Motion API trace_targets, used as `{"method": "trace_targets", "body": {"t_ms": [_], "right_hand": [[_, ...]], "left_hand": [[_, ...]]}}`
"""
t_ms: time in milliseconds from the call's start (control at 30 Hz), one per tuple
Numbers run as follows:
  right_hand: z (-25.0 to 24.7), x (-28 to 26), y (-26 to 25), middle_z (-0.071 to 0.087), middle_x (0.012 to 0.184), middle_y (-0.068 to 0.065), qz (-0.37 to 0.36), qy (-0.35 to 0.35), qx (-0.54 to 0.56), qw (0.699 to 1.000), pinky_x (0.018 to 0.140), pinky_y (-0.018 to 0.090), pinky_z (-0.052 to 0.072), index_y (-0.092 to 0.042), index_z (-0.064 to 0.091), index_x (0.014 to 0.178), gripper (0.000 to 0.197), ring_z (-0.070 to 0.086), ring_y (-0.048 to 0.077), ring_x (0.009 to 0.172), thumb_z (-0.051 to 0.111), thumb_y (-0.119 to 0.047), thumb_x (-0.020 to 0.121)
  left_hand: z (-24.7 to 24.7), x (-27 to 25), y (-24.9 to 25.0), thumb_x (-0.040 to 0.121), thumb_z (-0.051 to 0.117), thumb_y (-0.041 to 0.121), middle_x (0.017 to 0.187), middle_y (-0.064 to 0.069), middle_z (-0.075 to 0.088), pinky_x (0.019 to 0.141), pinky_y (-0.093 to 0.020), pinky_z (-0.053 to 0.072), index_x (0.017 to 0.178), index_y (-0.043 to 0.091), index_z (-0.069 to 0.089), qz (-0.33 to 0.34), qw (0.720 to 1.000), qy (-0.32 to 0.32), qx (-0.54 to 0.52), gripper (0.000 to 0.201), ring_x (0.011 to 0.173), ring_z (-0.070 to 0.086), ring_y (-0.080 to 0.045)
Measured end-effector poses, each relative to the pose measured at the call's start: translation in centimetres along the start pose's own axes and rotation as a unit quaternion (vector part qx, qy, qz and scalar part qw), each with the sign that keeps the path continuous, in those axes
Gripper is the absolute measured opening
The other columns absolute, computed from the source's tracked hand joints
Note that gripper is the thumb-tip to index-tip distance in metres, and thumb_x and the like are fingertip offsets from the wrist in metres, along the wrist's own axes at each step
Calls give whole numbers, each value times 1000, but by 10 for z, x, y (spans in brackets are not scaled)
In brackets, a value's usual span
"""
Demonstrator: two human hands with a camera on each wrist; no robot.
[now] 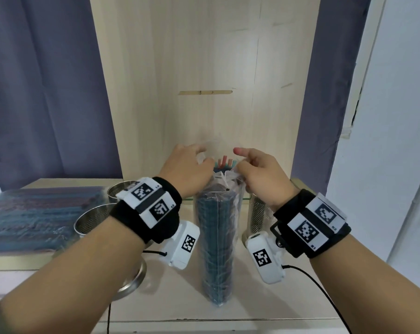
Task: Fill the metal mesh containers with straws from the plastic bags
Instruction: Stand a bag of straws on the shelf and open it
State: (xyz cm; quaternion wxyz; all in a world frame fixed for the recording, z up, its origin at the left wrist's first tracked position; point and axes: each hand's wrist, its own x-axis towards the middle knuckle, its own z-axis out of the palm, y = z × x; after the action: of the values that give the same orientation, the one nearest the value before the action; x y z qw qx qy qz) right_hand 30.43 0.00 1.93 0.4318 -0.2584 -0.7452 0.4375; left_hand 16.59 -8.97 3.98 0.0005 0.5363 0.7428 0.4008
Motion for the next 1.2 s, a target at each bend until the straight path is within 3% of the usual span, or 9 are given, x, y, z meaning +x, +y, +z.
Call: {"method": "trace_targets", "body": {"t_ms": [100, 167, 300, 400, 533, 733, 900, 1033, 1200], "right_hand": [[-17, -6, -1, 66, 73, -15, -31, -77, 56, 995, 62, 14, 42, -12, 66, 118, 39, 55, -4, 61, 57, -12, 81], [-30, -14, 2, 67, 94, -5, -55, -172, 44, 983, 71, 15, 45, -12, 68, 114, 48, 59, -1, 74, 56, -14, 68], [-38, -17, 16, 64, 100, 5, -131, -127, -130, 975, 81, 34, 50, -26, 67, 90, 25, 60, 21, 85, 77, -16, 69], [-30, -13, 32, 62, 83, 8, -190, -31, -124, 973, 69, 30, 48, -24, 54, 73, 30, 57, 18, 71, 81, -10, 73], [-23, -15, 49, 51, 72, -7, -207, 48, -97, 972, 62, 15, 37, -28, 40, 66, 35, 47, 3, 64, 74, -22, 67], [-25, -30, 47, 56, 110, -1, -148, -9, -65, 987, 92, 11, 37, -11, 56, 74, 40, 49, -3, 117, 58, -51, 76], [-11, -33, 44, 51, 58, 15, -51, 47, -13, 998, 67, 26, 41, -5, 49, 58, 45, 56, 19, 57, 70, -30, 89], [-3, -36, 45, 57, 59, -15, -12, 45, -18, 999, 53, 17, 39, -17, 60, 88, 18, 48, 2, 46, 75, -10, 82], [-2, -42, 38, 51, 136, -16, -20, -34, -41, 998, 95, 18, 48, -23, 33, 151, 68, 62, 2, 106, 58, 0, 91]], "left_hand": [[-16, -5, 2, 84, 44, 74, 108, 0, 68, 92, -39, 48, 111, 17, 69, 38, 994, -78, -72, 67, 101, 63, -19], [-28, -9, 0, 61, 42, 95, 116, 0, 65, 99, -47, 45, 111, 24, 68, 83, 982, -163, -54, 91, 108, 60, -20], [-38, -16, -10, 46, 79, 75, 136, 16, 38, 111, -39, 35, 105, 47, 60, 103, 962, -245, 61, 68, 128, 41, -8], [-32, -13, -17, 55, 86, 54, 131, 11, 44, 105, -37, 40, 78, 31, 54, 125, 977, -167, 44, 45, 122, 45, -9], [-19, -13, -30, 50, 82, 59, 111, 3, 49, 85, -32, 47, 67, 25, 35, 146, 986, 43, 70, 60, 104, 53, -15], [6, -37, -55, 62, 75, 66, 122, 3, 41, 86, -17, 40, 64, 21, 41, 203, 961, 182, 53, 56, 105, 47, -8], [25, -53, -54, 84, 62, 50, 117, 5, 42, 97, -2, 28, 63, 21, 47, 111, 964, 221, -95, 39, 124, 44, -8], [32, -57, -44, 78, 68, 15, 122, 2, 44, 100, -41, 47, 98, 34, 54, 18, 974, 177, -143, 30, 111, 52, -11], [34, -63, -36, 74, 61, 20, 147, 9, 43, 105, -39, 45, 151, 45, 8, -20, 969, 5, -246, 96, 127, 51, -9]]}}
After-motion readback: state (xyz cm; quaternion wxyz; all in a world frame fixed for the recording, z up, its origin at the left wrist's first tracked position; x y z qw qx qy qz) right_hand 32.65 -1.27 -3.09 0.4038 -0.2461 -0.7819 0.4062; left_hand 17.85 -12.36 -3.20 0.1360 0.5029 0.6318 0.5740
